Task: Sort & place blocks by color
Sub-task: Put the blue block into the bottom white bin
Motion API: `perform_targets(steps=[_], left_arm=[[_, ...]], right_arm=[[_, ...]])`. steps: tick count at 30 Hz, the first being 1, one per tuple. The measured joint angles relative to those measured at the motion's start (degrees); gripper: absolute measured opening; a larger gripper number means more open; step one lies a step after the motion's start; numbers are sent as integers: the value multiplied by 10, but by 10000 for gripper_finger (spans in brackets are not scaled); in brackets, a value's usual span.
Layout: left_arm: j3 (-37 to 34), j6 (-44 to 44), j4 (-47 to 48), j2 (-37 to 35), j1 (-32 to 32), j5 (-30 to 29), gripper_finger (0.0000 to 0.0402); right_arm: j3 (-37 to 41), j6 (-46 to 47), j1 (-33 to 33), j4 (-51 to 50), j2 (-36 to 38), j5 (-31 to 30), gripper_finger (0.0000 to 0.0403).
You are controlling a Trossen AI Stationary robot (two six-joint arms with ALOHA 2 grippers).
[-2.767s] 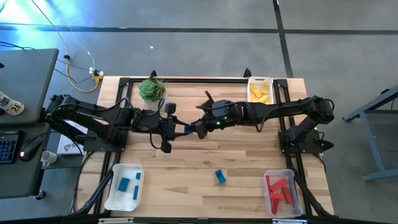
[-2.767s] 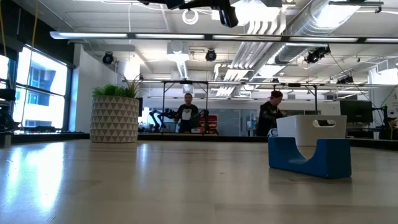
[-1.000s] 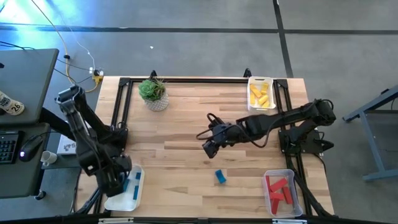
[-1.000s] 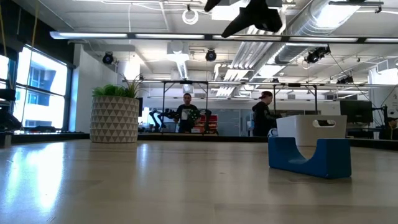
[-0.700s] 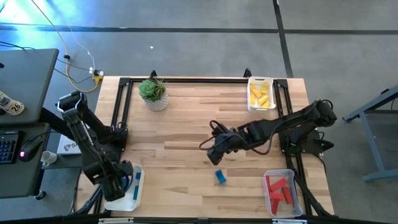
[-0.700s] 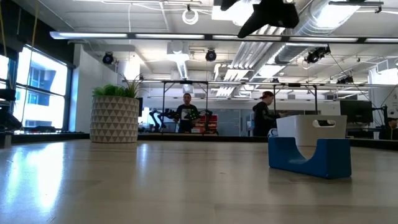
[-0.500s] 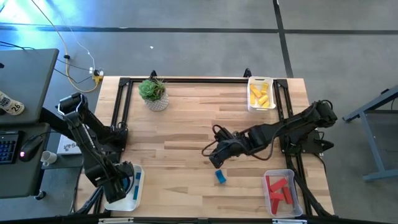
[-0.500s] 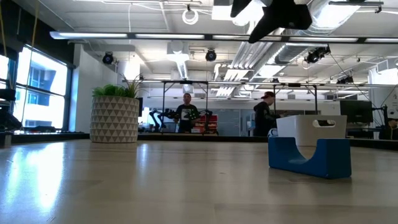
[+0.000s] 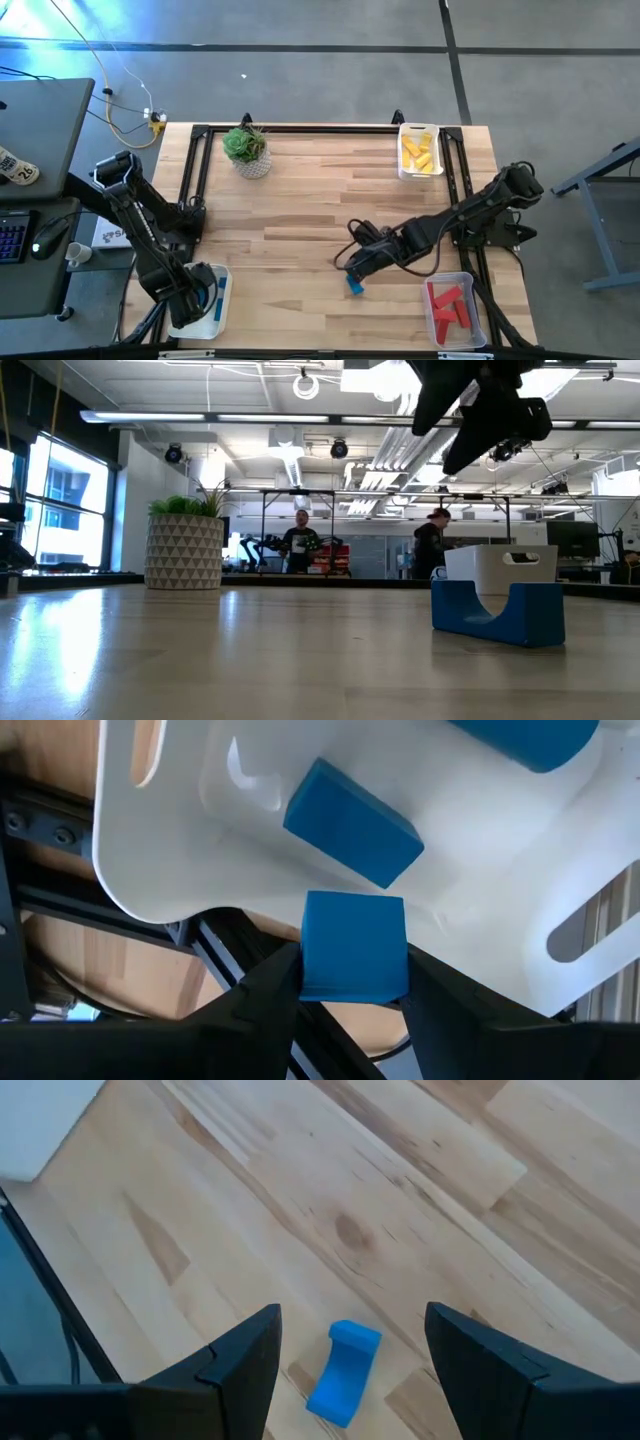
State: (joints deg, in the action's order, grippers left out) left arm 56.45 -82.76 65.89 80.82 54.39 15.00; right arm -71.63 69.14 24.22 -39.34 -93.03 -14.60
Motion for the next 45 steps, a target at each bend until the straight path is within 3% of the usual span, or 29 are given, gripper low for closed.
perform_targets(steps=[8, 17, 22, 35, 45], left_arm=[[0, 0, 0, 0, 0, -1, 151], [0, -11, 4, 0, -17, -5, 206], [0, -9, -1, 0, -36, -4, 226], [11, -6, -85, 0, -78, -7, 223], [72, -3, -83, -1, -90, -62, 223]], right_arm=[[13, -16, 2, 12, 0, -2, 234], [13, -34, 2, 18, 0, -13, 234], [11, -62, 2, 72, 0, -10, 234], [-30, -112, 2, 81, -2, 1, 234], [-30, -61, 2, 65, -77, 39, 234]])
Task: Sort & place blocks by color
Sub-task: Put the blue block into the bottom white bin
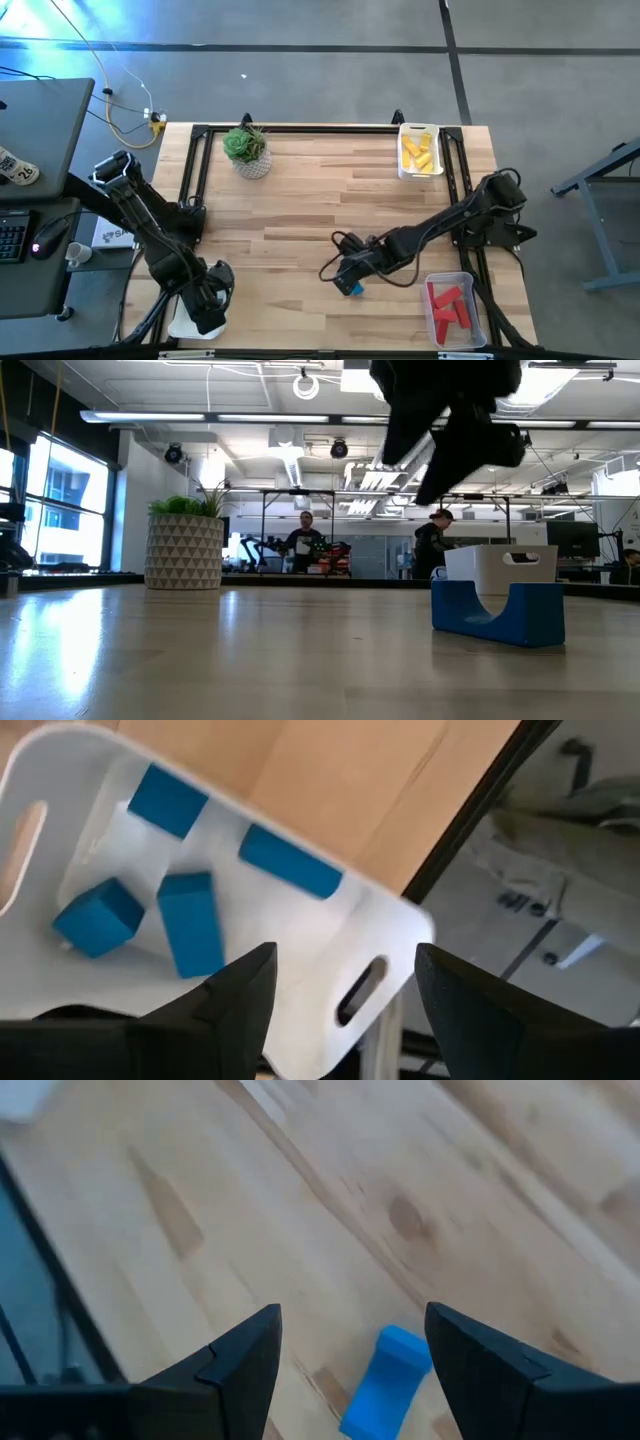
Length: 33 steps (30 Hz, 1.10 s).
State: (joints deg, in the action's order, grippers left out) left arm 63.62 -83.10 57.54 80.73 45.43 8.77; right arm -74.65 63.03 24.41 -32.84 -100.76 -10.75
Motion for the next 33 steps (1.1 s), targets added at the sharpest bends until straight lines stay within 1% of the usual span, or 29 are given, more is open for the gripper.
perform_targets(steps=[5, 8, 11, 14, 20, 24, 29, 33], left_arm=[[18, -3, 0, 0, -13, -17, 223], [30, -3, 0, 0, -21, -27, 223], [41, 4, -1, 0, -29, -55, 223], [50, 22, -3, 0, -40, -83, 223], [54, 58, -5, 0, -72, -101, 223], [54, 82, -11, 0, -100, -125, 223], [54, 130, -37, 0, -139, -158, 223], [54, 180, -74, 0, -172, -190, 223]], right_arm=[[0, 27, 4, -24, -33, 23, 234], [0, 38, 8, -45, -47, 26, 234], [0, 42, 11, -53, -60, 26, 234], [0, 45, 12, -53, -69, 24, 234], [1, 55, 11, -58, -74, 17, 234], [6, 65, 11, -61, -74, 13, 234], [6, 66, 11, -55, -83, 14, 234], [6, 67, 11, -42, -96, 28, 234]])
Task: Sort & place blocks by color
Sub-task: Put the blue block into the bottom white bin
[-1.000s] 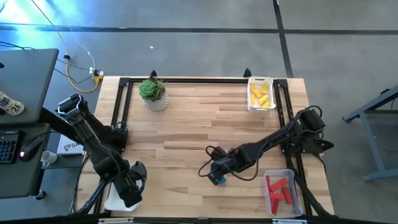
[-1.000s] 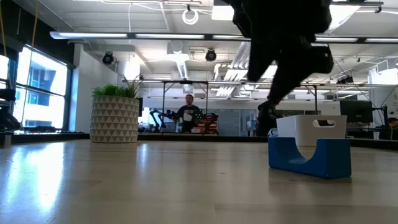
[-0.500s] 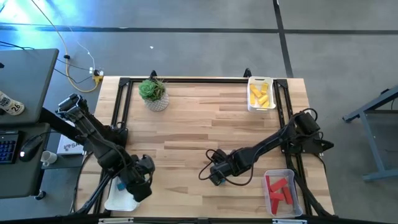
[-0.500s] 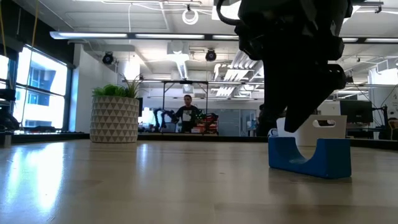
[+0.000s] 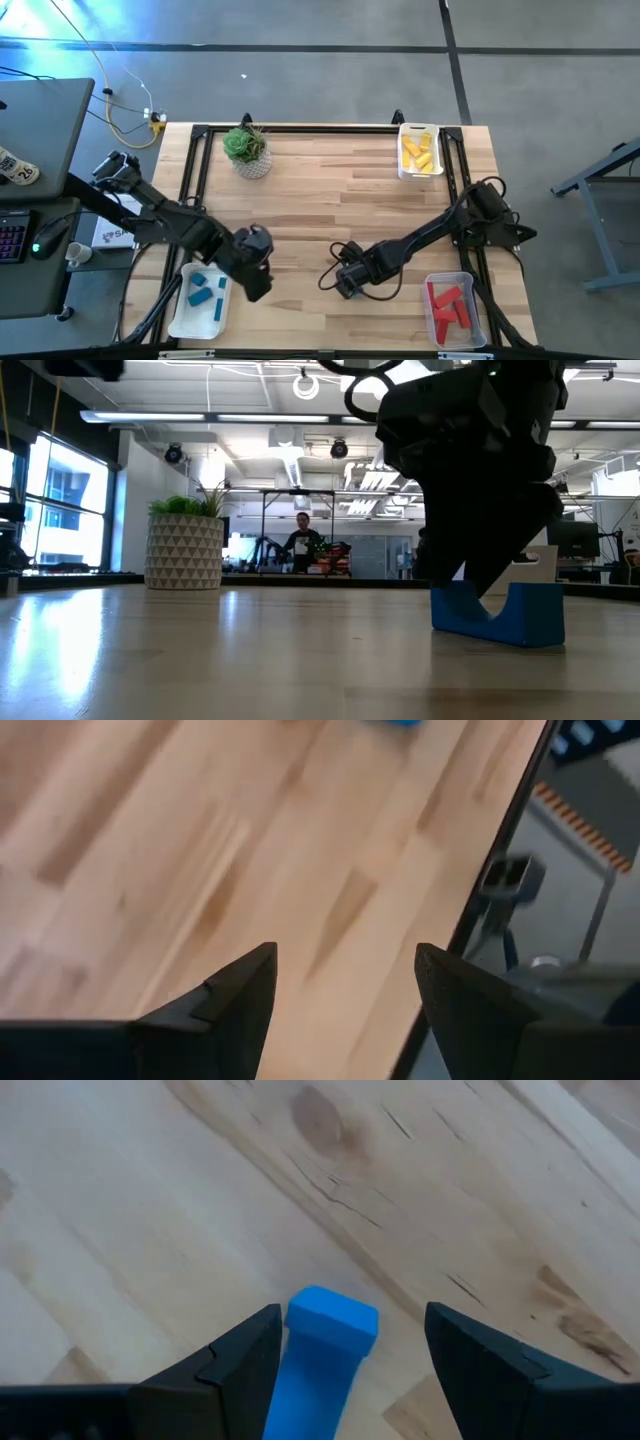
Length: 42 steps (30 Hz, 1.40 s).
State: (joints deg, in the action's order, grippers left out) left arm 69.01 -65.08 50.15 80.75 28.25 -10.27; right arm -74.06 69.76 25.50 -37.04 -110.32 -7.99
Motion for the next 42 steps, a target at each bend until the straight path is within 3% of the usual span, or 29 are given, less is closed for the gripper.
perform_targets(steps=[11, 17, 23, 35, 42], left_arm=[[0, 120, -87, 0, -75, -10, 223], [0, 159, -104, 0, -106, -28, 223], [0, 199, -108, 0, -132, -29, 223], [0, 279, -108, 0, -152, -28, 223], [0, 312, -108, 0, -152, -28, 223]], right_arm=[[0, 18, -8, -1, -7, 10, 231], [0, 23, -17, 0, -7, 16, 184], [0, 29, -27, 0, -7, 64, 127], [0, 80, -30, -9, -7, 102, 144], [0, 84, -30, -16, -8, 96, 95]])
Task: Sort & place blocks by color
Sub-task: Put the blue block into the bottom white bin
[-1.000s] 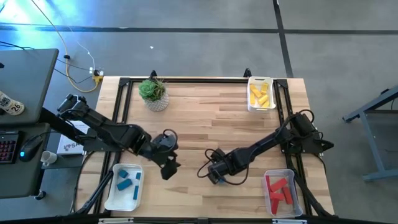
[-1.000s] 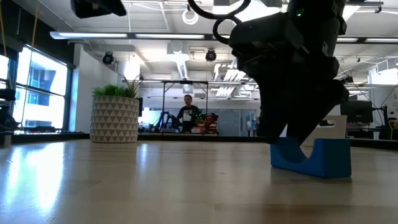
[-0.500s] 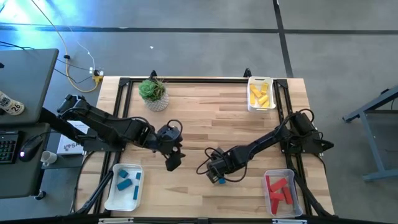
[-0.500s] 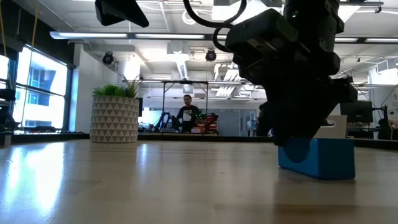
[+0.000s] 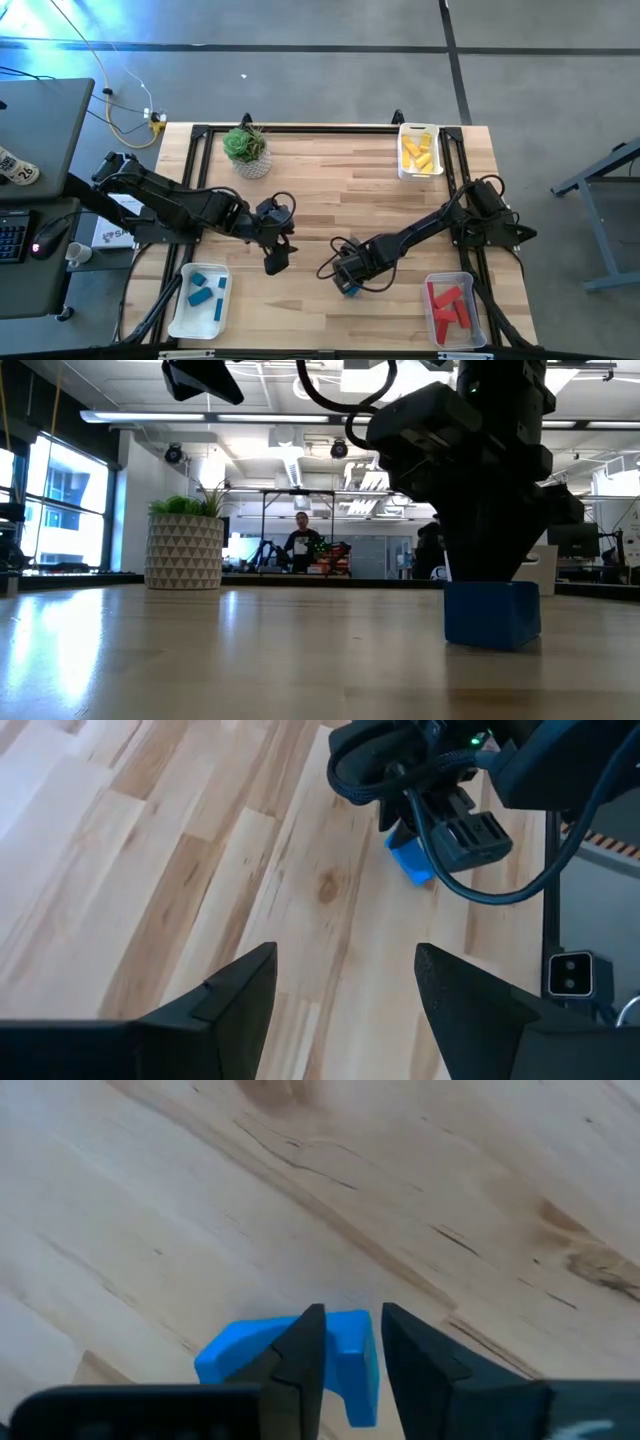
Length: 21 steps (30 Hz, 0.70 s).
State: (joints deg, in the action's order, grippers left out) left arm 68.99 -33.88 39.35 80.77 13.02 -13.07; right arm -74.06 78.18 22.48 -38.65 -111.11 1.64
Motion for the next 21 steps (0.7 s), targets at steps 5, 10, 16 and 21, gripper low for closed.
perform_targets(steps=[5, 10, 16, 21], left_arm=[[0, 13, 1, 0, 0, 0, 223], [0, 16, 2, 0, 0, 0, 223], [0, 16, 2, 0, 0, 0, 223], [0, 15, 2, 0, 0, 0, 223]], right_arm=[[0, -41, 0, 2, 0, 13, 83], [0, -62, 0, 4, 0, 18, 116], [-1, -66, 0, 2, 0, 35, 177], [-1, -62, 17, -14, 0, 29, 186]])
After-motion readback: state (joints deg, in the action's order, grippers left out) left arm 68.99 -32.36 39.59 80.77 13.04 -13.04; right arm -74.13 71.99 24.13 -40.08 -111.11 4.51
